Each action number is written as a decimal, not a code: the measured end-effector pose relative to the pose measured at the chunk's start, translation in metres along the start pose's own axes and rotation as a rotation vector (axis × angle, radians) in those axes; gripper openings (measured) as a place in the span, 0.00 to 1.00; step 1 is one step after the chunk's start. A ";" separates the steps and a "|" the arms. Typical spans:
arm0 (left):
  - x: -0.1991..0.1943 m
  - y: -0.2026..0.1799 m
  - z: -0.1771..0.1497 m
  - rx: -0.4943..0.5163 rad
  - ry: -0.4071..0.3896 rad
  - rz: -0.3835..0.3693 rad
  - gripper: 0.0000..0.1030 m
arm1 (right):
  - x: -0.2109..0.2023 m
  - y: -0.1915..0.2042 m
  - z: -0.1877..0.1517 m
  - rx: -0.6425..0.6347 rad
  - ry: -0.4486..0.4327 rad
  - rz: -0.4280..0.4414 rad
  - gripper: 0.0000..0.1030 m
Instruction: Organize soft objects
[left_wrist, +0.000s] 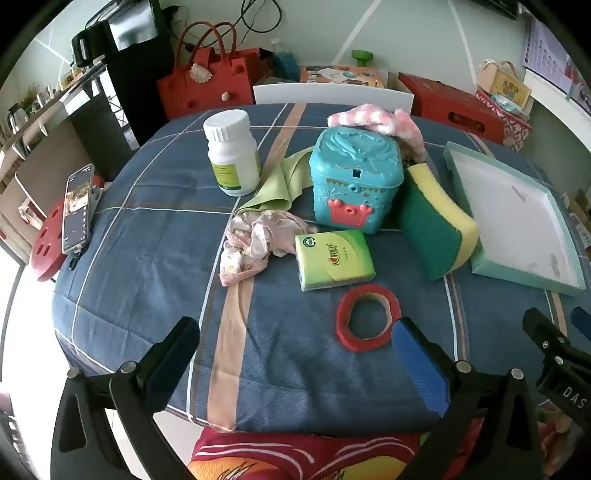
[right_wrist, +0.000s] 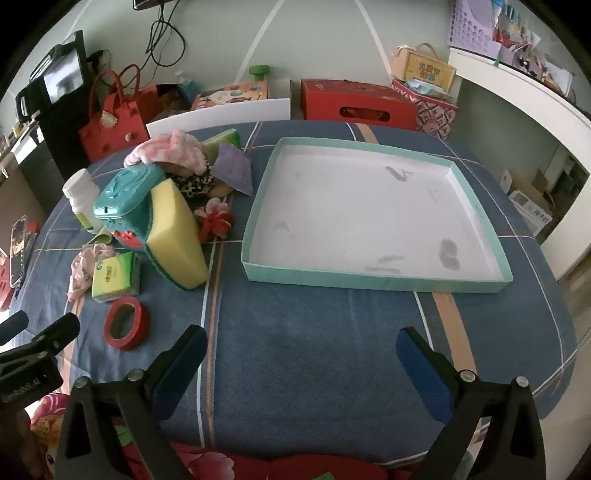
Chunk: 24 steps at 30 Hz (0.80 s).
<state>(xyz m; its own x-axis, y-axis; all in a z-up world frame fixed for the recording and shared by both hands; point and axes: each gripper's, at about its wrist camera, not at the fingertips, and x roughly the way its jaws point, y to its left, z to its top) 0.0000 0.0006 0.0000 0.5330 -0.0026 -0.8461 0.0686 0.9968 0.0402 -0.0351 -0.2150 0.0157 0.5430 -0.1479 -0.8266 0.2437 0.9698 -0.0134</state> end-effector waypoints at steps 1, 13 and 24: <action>0.000 -0.001 0.000 0.012 0.003 0.020 1.00 | 0.000 0.000 0.000 0.001 -0.001 0.002 1.00; -0.001 0.000 -0.002 0.010 0.009 0.019 1.00 | 0.000 0.000 -0.001 -0.001 -0.003 -0.001 1.00; 0.003 -0.002 -0.001 0.013 0.016 0.024 1.00 | 0.000 0.001 -0.001 -0.009 0.000 -0.012 1.00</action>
<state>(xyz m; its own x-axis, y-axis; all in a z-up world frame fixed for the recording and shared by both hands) 0.0004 -0.0013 -0.0033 0.5214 0.0230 -0.8530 0.0669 0.9955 0.0678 -0.0357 -0.2137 0.0155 0.5404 -0.1595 -0.8262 0.2427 0.9697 -0.0285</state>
